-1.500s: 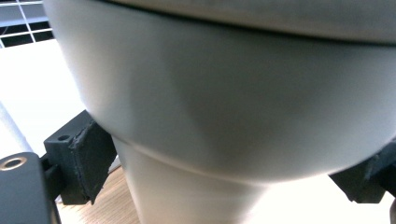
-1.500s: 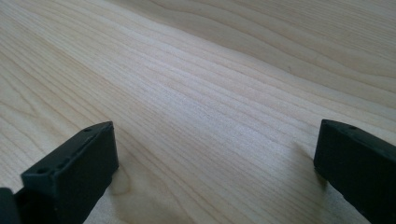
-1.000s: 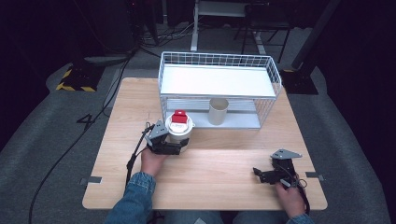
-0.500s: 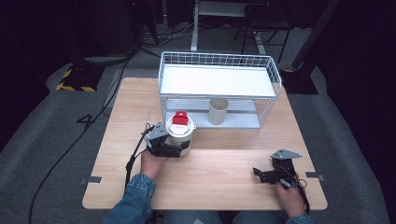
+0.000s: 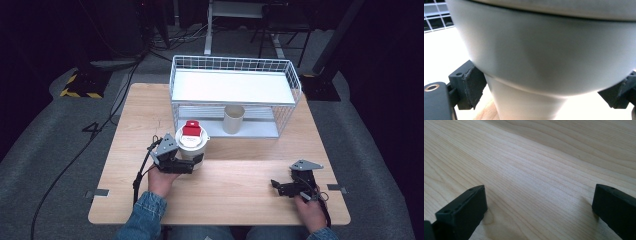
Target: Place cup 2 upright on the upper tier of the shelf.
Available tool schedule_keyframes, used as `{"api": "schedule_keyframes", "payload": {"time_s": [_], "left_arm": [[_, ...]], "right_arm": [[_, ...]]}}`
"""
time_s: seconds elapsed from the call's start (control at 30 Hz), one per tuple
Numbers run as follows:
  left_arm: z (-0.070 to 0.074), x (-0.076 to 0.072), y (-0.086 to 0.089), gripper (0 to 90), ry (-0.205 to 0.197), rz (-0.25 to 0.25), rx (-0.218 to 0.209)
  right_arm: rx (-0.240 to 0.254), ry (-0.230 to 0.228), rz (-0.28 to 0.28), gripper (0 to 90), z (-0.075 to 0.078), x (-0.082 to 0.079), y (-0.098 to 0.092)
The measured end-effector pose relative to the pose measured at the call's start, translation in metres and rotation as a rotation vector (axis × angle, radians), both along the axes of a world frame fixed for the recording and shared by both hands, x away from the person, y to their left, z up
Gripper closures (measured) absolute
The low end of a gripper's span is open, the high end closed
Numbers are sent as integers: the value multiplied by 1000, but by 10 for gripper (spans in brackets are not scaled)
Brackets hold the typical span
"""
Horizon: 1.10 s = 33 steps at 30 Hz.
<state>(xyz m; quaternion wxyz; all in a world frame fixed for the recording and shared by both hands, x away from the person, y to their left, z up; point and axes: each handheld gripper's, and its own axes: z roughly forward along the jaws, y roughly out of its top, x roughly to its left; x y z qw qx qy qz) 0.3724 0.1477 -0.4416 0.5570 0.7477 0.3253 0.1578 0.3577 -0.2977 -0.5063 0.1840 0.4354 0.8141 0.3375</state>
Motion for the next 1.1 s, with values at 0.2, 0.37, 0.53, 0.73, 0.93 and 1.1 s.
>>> {"api": "schedule_keyframes", "payload": {"time_s": [0.2, 0.37, 0.53, 0.73, 0.93, 1.1], "left_arm": [[12, -8, 6, 95, -8, 11, -11], [25, -15, 9, 95, -10, 33, -7], [38, -20, 9, 95, -13, 41, -10], [57, -21, 6, 95, -23, 32, -17], [70, -16, 4, 95, -28, 22, -10], [81, -9, 4, 95, -40, 8, -20]], "right_arm": [[-2, -1, 16, 0, 0, 1, 2], [0, 1, 18, 0, 0, 1, 2], [-2, 0, 25, 0, 0, 1, 4], [0, 1, 29, 0, 0, 1, 4], [-1, 1, 31, 0, 0, 1, 4], [-1, 1, 31, 0, 0, 1, 4]]}}
